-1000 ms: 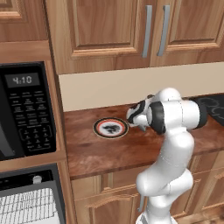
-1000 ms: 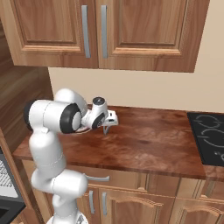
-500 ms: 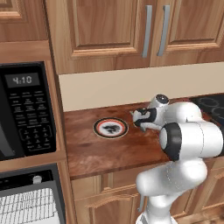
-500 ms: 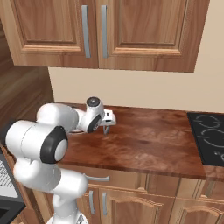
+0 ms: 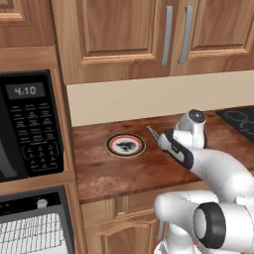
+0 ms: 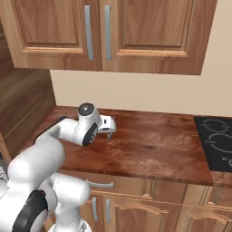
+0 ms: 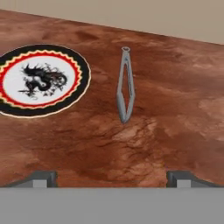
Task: Pick up the tongs from the counter and place them near the plate next to the oven.
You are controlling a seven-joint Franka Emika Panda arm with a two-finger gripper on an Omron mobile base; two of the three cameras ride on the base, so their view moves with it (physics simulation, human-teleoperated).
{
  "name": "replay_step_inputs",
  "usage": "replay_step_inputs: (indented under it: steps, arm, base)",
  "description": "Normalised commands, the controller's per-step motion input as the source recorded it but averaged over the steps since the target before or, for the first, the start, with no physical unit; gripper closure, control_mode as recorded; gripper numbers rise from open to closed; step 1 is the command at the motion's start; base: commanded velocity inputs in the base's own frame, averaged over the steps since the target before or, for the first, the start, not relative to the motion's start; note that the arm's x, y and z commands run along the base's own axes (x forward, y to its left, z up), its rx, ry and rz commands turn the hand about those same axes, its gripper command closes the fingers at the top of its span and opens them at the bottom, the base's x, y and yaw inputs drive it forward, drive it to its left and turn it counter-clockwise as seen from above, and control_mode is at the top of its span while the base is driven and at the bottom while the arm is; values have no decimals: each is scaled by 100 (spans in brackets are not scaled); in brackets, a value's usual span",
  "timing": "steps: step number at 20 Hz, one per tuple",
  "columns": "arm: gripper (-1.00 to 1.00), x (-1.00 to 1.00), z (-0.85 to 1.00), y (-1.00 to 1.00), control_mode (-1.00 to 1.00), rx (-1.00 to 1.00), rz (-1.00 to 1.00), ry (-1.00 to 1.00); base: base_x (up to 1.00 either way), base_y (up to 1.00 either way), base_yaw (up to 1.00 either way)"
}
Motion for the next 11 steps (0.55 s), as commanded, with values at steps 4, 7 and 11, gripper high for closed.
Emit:
replay_step_inputs:
  steps: [4,7,11]
  arm:
    - [-100,-77,53,1,-100,0,-5,-6]
    - [-100,-74,61,0,-100,0,-4,-12]
    - [-100,-75,64,2,-100,0,-4,-15]
  base:
    - [0,0,0]
    - [0,0,0]
    - [0,0,0]
